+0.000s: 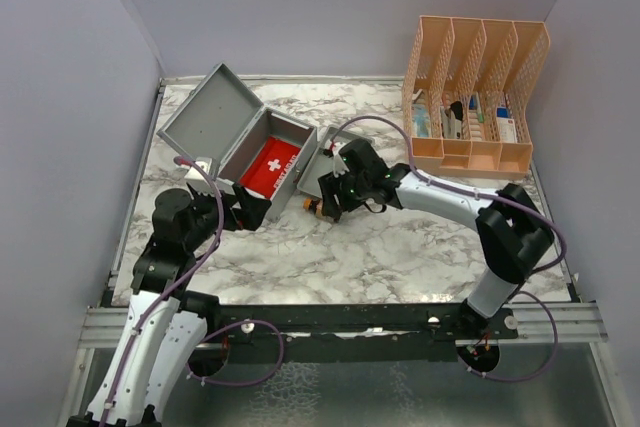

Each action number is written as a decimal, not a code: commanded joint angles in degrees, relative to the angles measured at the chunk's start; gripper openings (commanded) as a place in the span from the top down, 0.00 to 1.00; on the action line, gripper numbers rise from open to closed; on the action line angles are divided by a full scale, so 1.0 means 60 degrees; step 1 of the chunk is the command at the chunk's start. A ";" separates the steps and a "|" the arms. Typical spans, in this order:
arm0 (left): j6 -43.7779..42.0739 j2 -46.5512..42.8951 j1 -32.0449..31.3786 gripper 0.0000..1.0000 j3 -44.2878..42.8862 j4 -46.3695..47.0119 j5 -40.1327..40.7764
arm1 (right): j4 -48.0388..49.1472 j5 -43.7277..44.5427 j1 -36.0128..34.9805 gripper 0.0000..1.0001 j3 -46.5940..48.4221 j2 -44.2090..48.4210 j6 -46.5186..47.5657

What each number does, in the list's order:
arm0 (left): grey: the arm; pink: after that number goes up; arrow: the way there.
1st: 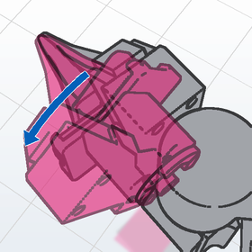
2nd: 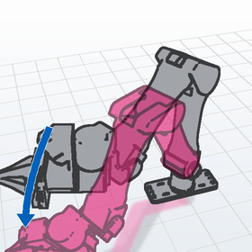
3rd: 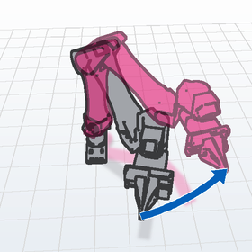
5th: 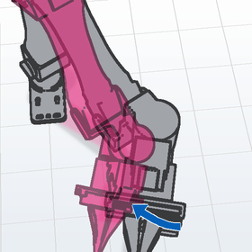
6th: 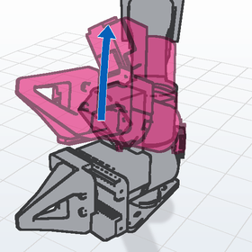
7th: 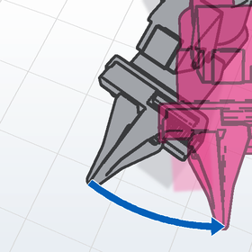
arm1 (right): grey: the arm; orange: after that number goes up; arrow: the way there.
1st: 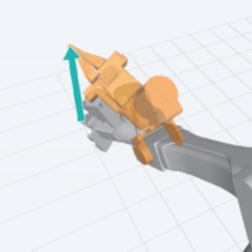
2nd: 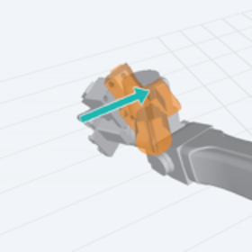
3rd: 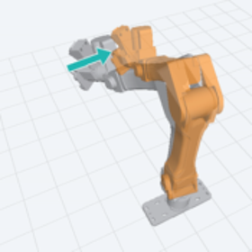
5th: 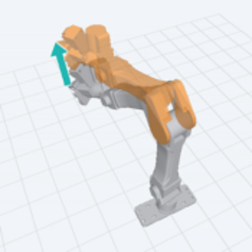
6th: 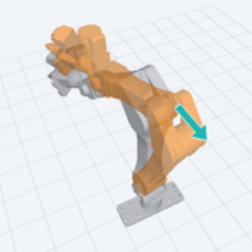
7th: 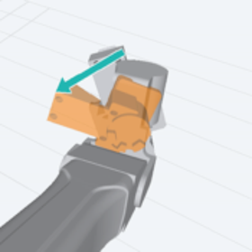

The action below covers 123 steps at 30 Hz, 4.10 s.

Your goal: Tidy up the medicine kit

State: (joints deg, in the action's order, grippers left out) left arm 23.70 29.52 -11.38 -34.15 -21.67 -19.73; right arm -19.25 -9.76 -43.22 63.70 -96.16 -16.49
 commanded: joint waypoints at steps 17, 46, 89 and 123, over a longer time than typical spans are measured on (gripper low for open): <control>0.0049 0.0172 -0.0007 0.01 0.0126 0.0409 0.0200 | -0.0045 0.0187 -0.0687 0.47 0.1075 -0.2011 0.1578; 0.0047 -0.0444 -0.0008 0.04 0.0085 0.0155 0.1225 | 0.1754 0.4740 -0.0706 0.78 -0.0775 0.2285 -0.5681; -0.0017 -0.0518 -0.0008 0.06 0.0052 -0.0055 0.1765 | -0.1662 0.5640 -0.0663 0.59 0.3888 -0.3470 -1.0325; -0.0003 -0.0501 -0.0003 0.01 0.0056 0.0080 0.1533 | -0.1315 0.4527 -0.0416 0.37 0.1499 -0.0755 -0.6209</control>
State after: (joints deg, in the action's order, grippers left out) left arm 23.86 26.63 -11.38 -33.82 -21.98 -9.61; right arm -27.59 19.44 -46.37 74.43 -102.43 -59.99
